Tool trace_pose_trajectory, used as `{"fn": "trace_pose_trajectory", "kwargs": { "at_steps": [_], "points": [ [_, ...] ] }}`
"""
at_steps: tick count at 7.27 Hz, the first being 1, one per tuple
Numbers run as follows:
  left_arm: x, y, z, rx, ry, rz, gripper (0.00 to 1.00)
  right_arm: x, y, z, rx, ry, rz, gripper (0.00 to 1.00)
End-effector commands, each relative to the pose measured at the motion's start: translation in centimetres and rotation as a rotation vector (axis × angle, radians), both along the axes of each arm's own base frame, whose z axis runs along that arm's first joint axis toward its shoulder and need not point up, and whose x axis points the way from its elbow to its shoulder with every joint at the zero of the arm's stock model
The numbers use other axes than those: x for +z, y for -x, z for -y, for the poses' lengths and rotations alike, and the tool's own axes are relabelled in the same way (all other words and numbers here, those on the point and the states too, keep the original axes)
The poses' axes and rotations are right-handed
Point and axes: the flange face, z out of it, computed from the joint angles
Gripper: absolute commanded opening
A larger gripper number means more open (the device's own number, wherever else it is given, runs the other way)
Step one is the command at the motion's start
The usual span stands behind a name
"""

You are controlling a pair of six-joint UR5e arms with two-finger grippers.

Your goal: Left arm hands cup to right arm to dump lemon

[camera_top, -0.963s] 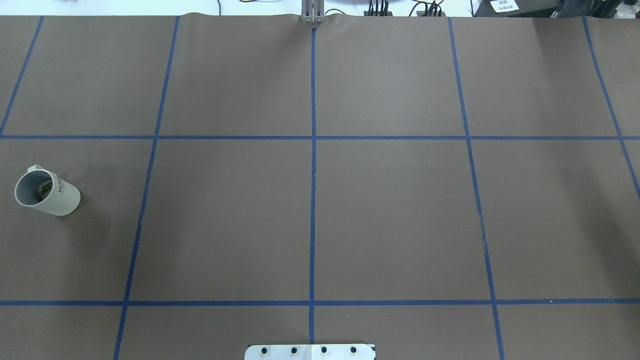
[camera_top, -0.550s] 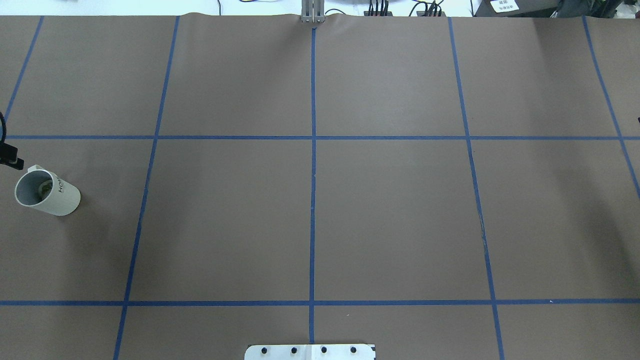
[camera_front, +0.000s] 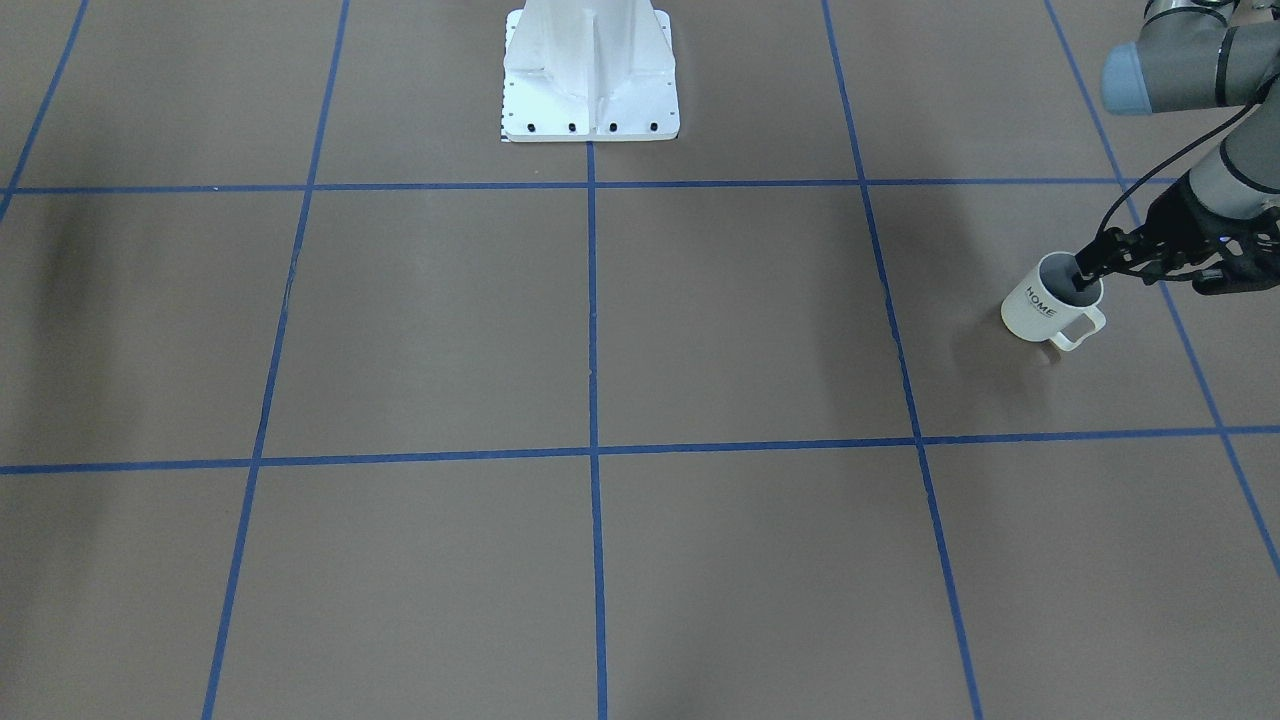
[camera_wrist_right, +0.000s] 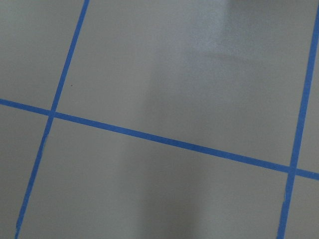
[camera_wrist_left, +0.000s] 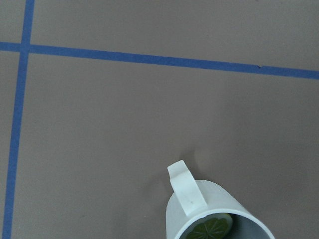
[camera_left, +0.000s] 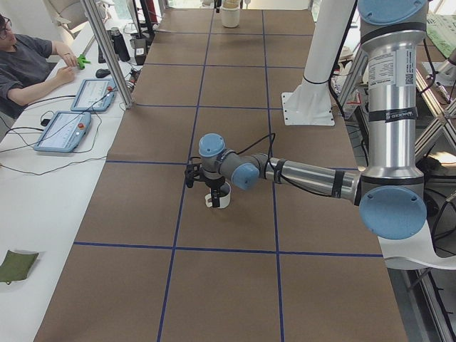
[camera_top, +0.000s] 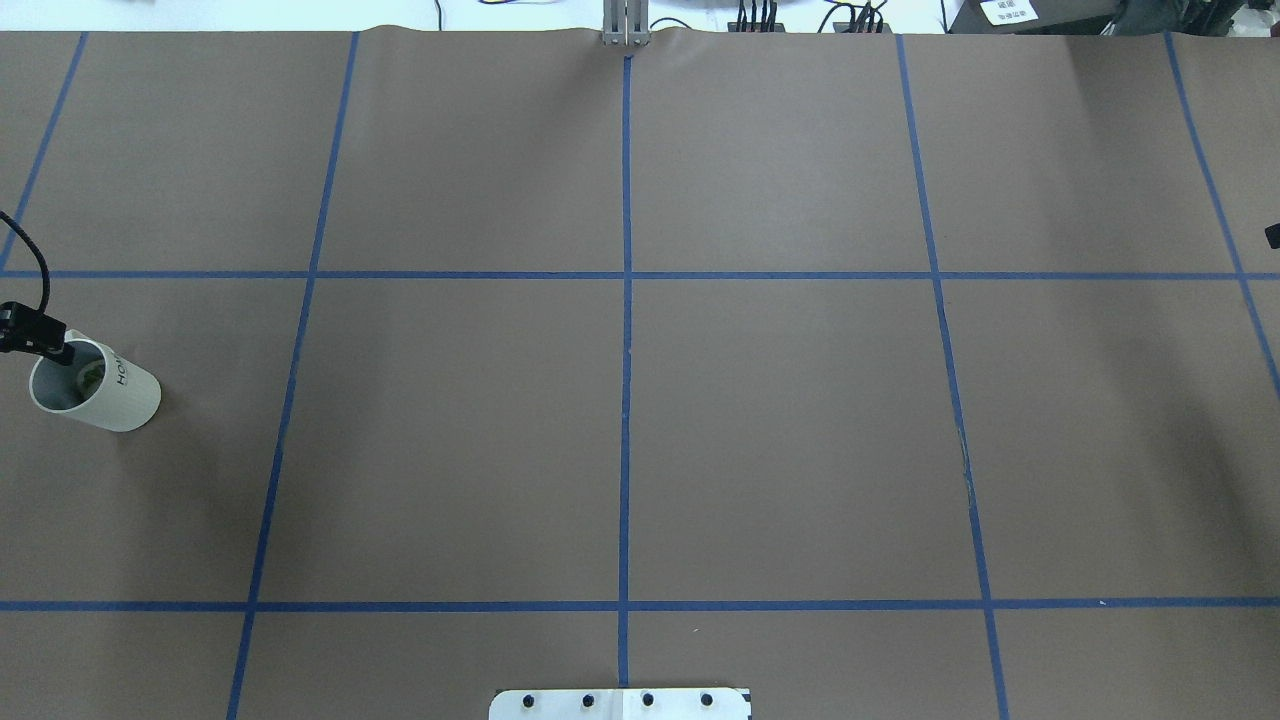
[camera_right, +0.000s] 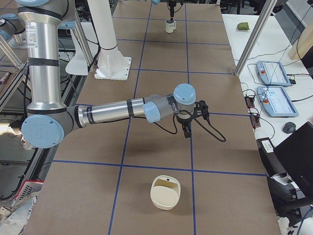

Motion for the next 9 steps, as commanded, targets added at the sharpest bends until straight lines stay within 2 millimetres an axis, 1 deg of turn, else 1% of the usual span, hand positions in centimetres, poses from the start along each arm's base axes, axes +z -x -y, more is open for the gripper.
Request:
{"fn": "trace_pose_trajectory", "kwargs": {
  "at_steps": [1, 2, 3, 4, 5, 6, 7, 8, 9],
  "points": [
    [0.9, -1.2, -0.4, 0.025, 0.008, 0.005, 0.92, -0.2, 0.1, 0.1, -0.005, -0.001, 0.012, 1.00],
    [1.1, -1.5, -0.5, 0.033, 0.009, 0.007, 0.84, -0.3, 0.1, 0.2, -0.006, -0.002, 0.015, 1.00],
    [1.5, -1.5, -0.5, 0.063, -0.012, 0.012, 0.65, -0.4, 0.2, 0.2, -0.006, -0.003, 0.015, 1.00],
    [2.1, -1.5, -0.4, 0.092, -0.033, 0.015, 0.48, -0.5, 0.2, 0.3, -0.006, -0.005, 0.015, 1.00],
    [2.2, -1.7, -0.1, 0.102, -0.040, 0.015, 0.33, -0.6, 0.2, 0.5, -0.006, -0.006, 0.015, 1.00],
    [2.1, -1.8, 0.0, 0.101, -0.042, 0.014, 0.08, -0.6, 0.2, 0.5, -0.006, -0.008, 0.016, 1.00],
    [2.0, -1.8, -0.1, 0.101, -0.031, 0.004, 0.00, -0.8, 0.2, 0.6, -0.006, -0.011, 0.016, 1.00],
    [1.3, -1.8, -0.2, 0.100, -0.023, -0.010, 0.00, -1.0, 0.2, 0.6, -0.008, -0.014, 0.019, 1.00],
    [0.1, -1.4, 0.0, 0.113, 0.023, -0.098, 0.00, -1.4, 0.3, 0.5, -0.014, -0.022, 0.035, 1.00]
  ]
}}
